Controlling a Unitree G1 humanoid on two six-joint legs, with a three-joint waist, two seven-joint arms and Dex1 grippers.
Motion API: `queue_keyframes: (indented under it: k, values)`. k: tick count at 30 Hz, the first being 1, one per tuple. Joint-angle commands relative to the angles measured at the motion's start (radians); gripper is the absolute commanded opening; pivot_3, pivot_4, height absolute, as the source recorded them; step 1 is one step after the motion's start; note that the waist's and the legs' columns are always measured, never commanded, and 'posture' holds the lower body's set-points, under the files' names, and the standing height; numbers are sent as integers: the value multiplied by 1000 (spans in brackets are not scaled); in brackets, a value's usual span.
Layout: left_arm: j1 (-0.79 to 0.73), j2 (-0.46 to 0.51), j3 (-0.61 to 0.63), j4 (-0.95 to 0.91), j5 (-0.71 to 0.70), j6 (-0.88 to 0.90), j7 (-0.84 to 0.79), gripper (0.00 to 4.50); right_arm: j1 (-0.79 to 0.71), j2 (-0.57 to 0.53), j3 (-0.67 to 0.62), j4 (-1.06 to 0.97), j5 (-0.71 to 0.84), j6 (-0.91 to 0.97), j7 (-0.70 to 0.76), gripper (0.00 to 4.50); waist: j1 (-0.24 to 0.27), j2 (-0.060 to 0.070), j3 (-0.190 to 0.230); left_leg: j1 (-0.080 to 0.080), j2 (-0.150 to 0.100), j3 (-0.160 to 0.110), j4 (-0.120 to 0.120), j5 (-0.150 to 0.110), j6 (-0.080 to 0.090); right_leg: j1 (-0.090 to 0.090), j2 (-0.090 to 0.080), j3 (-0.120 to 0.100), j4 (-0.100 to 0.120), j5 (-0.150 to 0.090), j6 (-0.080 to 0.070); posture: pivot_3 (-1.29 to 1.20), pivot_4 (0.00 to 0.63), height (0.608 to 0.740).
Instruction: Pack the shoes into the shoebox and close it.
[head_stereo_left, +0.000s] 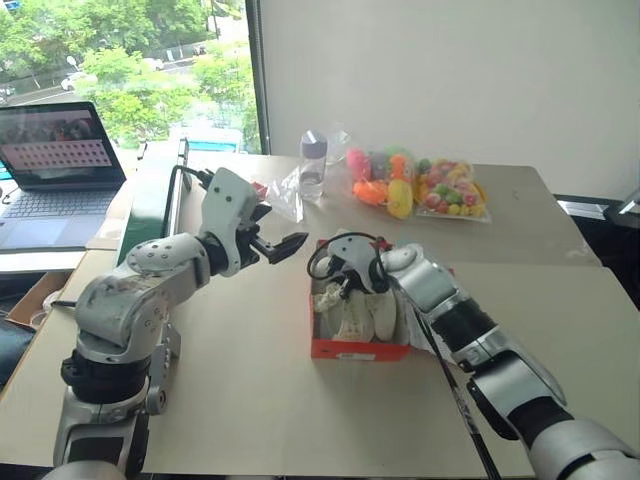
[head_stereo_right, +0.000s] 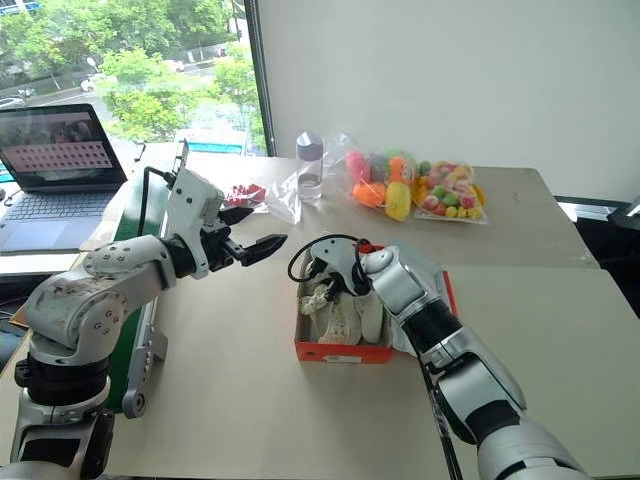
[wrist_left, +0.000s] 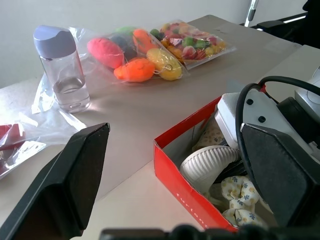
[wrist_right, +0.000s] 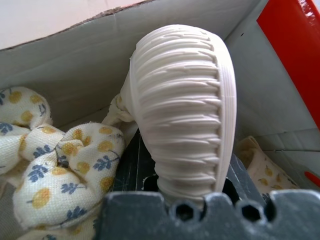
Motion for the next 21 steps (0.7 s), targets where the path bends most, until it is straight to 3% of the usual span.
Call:
queue_keyframes:
  k: [1, 3, 8, 12, 21]
  values:
    - [-29, 4, 1, -28, 6, -17, -6, 4500, 53, 36, -3, 117, -29, -10, -32, 439, 0, -1, -4, 1, 0, 0, -1, 0, 0, 0, 0, 0, 0, 0, 0, 0, 150, 740]
    - [-33, 2, -2, -23, 7, -19, -8, 4500, 48, 56, -38, 143, -12, -1, -29, 1394, 0, -1, -7, 4, 0, 1, -3, 0, -1, 2, 0, 1, -1, 0, -1, 0, 150, 740]
    - [-39, 2, -13, -4, 12, -30, -20, 4500, 28, 84, -163, 98, 59, 67, -13, 2991, 10, 3, -7, 1, -1, 2, -8, 0, -1, -3, 0, 2, -1, -1, -2, 0, 150, 740]
    - [-38, 3, -24, 4, 21, -37, -37, 4500, -6, 106, -312, -50, 183, 248, -8, 4361, 9, 4, -6, -5, -1, 2, -9, 0, -1, -7, 0, 2, -2, 0, 1, 0, 150, 740]
    - [-52, 7, -54, 53, 49, -82, -95, 4500, -71, 56, -503, -322, 358, 565, -41, 4469, 7, 7, -4, -13, -1, 1, -10, 4, 6, -16, 1, 1, 0, -1, 2, 0, 150, 740]
